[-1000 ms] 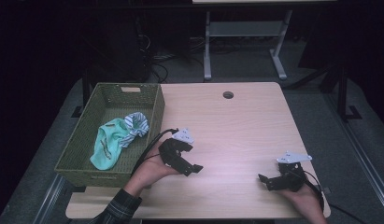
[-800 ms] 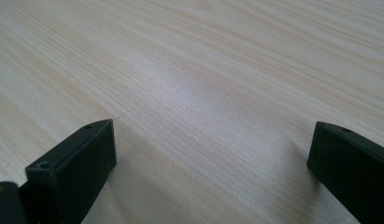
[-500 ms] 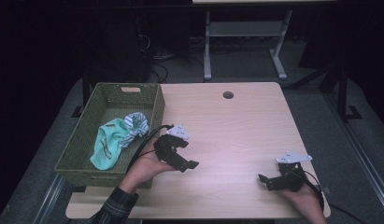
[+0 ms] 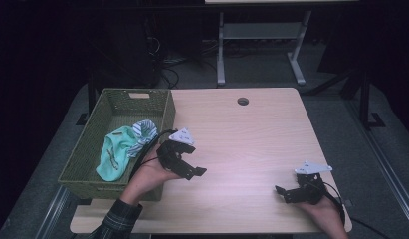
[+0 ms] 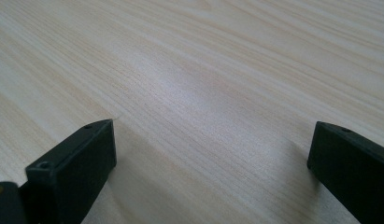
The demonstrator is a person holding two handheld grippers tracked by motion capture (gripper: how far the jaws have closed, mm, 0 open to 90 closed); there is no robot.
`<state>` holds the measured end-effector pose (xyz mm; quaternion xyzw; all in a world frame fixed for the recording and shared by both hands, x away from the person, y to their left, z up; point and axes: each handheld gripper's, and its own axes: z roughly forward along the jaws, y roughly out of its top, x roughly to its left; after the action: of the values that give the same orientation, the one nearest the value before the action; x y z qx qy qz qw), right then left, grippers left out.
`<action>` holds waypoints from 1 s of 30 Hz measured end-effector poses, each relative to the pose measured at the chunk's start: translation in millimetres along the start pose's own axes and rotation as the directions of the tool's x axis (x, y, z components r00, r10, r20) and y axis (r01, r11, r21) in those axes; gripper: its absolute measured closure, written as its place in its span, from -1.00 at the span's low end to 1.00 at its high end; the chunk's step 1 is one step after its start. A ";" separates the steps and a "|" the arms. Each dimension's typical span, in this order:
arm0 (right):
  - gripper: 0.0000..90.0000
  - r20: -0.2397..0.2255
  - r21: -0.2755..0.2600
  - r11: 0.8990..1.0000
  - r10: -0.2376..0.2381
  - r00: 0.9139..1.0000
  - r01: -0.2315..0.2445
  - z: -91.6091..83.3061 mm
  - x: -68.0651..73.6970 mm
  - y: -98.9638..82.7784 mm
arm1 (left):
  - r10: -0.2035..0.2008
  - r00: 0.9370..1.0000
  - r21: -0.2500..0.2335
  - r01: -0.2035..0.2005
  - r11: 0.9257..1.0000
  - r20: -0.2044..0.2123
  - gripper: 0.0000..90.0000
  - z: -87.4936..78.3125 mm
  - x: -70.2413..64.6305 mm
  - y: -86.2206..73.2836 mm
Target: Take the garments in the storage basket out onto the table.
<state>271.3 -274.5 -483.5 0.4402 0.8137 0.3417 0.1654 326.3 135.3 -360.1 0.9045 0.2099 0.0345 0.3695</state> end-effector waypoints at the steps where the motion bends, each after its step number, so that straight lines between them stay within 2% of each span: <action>1: -0.99 0.000 0.000 1.000 0.000 1.000 0.000 0.0 0.0 0.0 | -0.015 1.000 -0.008 0.015 1.000 0.000 -0.70 -1.2 -0.1 -0.7; 12: -0.99 0.000 0.000 1.000 0.000 1.000 0.000 0.0 0.0 0.0 | -0.037 0.999 -0.029 0.037 0.999 -0.025 -0.69 -18.1 8.5 -5.8; 14: -0.99 0.000 0.000 1.000 0.000 1.000 0.000 0.0 0.0 0.0 | -0.029 0.999 -0.029 0.028 0.999 -0.034 -0.69 -21.4 11.1 -6.8; 15: -0.99 0.000 -0.001 1.000 -0.001 1.000 0.001 0.0 -0.1 0.0 | -0.043 0.998 -0.038 0.042 0.998 -0.037 -0.69 -22.3 10.9 -7.6; 16: -0.99 0.000 0.000 1.000 0.000 1.000 0.000 0.0 0.0 0.0 | -0.036 0.998 -0.035 0.034 0.999 -0.043 -0.69 -24.3 12.1 -7.9; 30: -0.99 0.000 -0.001 1.000 -0.001 1.000 0.001 0.1 -0.1 0.0 | -0.057 0.996 -0.047 0.054 0.997 -0.070 -0.69 -38.3 20.0 -15.0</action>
<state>271.4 -274.5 -483.5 0.4396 0.8138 0.3419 0.1658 330.9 178.0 -344.5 0.8879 0.2473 0.0610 0.3831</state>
